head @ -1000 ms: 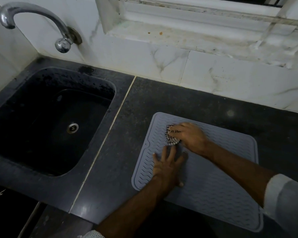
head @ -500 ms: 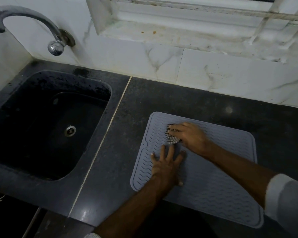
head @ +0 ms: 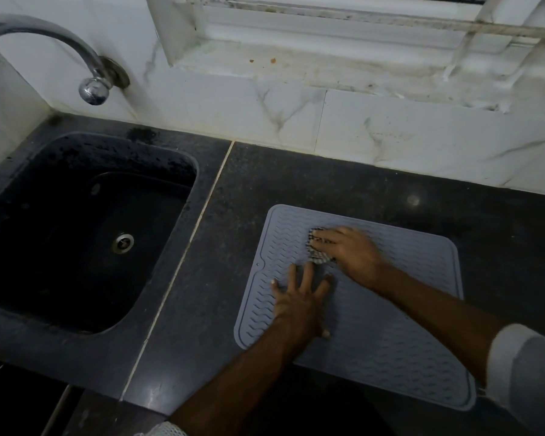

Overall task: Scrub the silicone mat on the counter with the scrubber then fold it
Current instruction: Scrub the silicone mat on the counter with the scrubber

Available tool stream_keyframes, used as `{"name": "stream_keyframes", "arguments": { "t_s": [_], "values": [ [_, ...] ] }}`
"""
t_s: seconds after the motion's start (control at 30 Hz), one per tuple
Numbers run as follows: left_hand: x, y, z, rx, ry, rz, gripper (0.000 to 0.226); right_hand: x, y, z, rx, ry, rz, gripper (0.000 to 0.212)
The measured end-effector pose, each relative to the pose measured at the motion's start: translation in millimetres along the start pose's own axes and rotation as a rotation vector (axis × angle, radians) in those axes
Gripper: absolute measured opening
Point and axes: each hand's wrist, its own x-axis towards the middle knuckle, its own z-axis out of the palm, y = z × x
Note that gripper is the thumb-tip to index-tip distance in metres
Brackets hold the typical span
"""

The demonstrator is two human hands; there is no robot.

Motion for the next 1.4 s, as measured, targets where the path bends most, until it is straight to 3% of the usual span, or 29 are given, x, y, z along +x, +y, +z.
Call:
{"name": "stream_keyframes", "arguments": {
  "t_s": [0.1,0.33,0.47,0.73,0.9,1.07,1.3,1.4],
  "values": [
    [-2.4,0.3,-2.4,0.003,0.014,0.011,0.113,-24.8,24.1,-4.6,-0.092,0.019,-0.031,0.049],
    [-4.8,2.0,-4.2,0.015,0.018,0.016,0.112,-8.2,2.5,-8.6,0.078,0.147,0.015,0.045],
    [-5.2,3.1,-4.0,0.054,0.004,0.002,0.111,0.6,-9.6,5.8,-0.006,0.061,-0.052,0.048],
    [-5.6,0.8,-2.2,0.021,0.025,0.018,0.112,-52.5,39.9,-3.1,-0.095,0.013,0.029,0.051],
    [-2.8,2.6,-3.2,0.030,0.010,0.010,0.113,-28.8,20.0,-10.4,0.012,0.150,0.024,0.049],
    [-3.8,3.3,-3.3,0.052,0.001,-0.008,0.112,-4.9,-7.7,3.5,-0.058,0.055,-0.037,0.048],
    [-4.9,2.9,-2.6,0.039,0.034,0.010,0.111,-46.2,34.6,-0.7,-0.133,-0.015,0.028,0.051],
    [-3.5,2.4,-2.0,0.038,0.026,0.012,0.112,-32.7,26.2,-11.2,-0.048,0.070,0.039,0.046]
  ]
}}
